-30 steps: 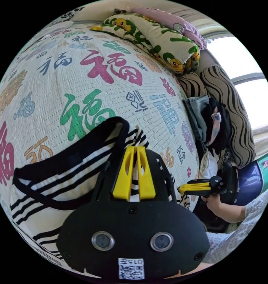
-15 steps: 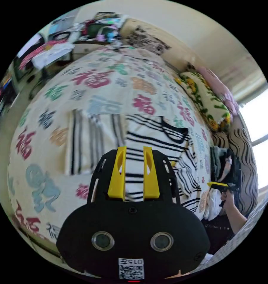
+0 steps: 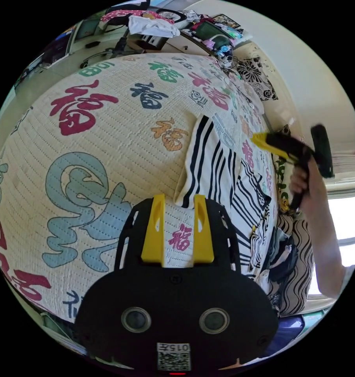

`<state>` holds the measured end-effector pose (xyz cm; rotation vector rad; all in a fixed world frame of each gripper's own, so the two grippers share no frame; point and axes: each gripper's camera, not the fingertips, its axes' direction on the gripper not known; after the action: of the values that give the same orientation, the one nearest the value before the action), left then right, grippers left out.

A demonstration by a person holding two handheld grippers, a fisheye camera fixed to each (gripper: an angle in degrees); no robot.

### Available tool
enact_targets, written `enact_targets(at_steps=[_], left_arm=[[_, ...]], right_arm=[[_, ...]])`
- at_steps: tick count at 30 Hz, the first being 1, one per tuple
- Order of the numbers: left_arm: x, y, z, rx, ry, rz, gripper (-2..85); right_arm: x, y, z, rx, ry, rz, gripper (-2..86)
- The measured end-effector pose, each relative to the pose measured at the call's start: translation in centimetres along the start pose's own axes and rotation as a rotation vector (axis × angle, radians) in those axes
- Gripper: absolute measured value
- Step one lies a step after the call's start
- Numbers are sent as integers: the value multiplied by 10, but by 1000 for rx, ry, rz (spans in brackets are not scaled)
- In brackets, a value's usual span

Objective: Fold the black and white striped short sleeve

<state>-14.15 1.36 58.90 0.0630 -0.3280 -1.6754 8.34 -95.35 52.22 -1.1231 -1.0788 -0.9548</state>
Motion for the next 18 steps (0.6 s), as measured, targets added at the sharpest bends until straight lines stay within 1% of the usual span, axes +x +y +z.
enact_targets(at_steps=[2, 4, 6, 7, 8, 11, 12, 13, 15, 17, 18], left_arm=[[-14, 5, 3, 7, 16, -3, 65], [-36, 11, 7, -1, 87, -30, 23], [-53, 14, 9, -7, 137, -57, 4], [-63, 17, 9, 6, 142, -74, 0], [-67, 18, 9, 13, 127, -81, -1], [-86, 21, 6, 39, 134, -86, 3], [-92, 23, 6, 50, 181, -86, 10], [-95, 25, 7, 50, 244, -82, 52], [-94, 28, 14, 25, 312, -73, 83], [-90, 29, 24, -12, 319, -55, 79], [-87, 29, 28, -14, 299, -44, 57]], right_arm=[[-26, -47, 25, -100, 85, -34, 74], [-42, -74, 46, -185, 148, -53, 77], [-55, -95, 67, -276, 225, -67, 67], [-62, -105, 79, -338, 288, -83, 43], [-72, -110, 86, -369, 384, -119, 25], [-96, -114, 91, -398, 490, -250, 2], [-100, -115, 90, -399, 501, -265, 0], [-104, -115, 88, -396, 509, -278, -2], [-107, -118, 83, -384, 486, -261, -4], [-105, -122, 76, -372, 431, -210, -5], [-104, -122, 75, -370, 418, -198, -5]])
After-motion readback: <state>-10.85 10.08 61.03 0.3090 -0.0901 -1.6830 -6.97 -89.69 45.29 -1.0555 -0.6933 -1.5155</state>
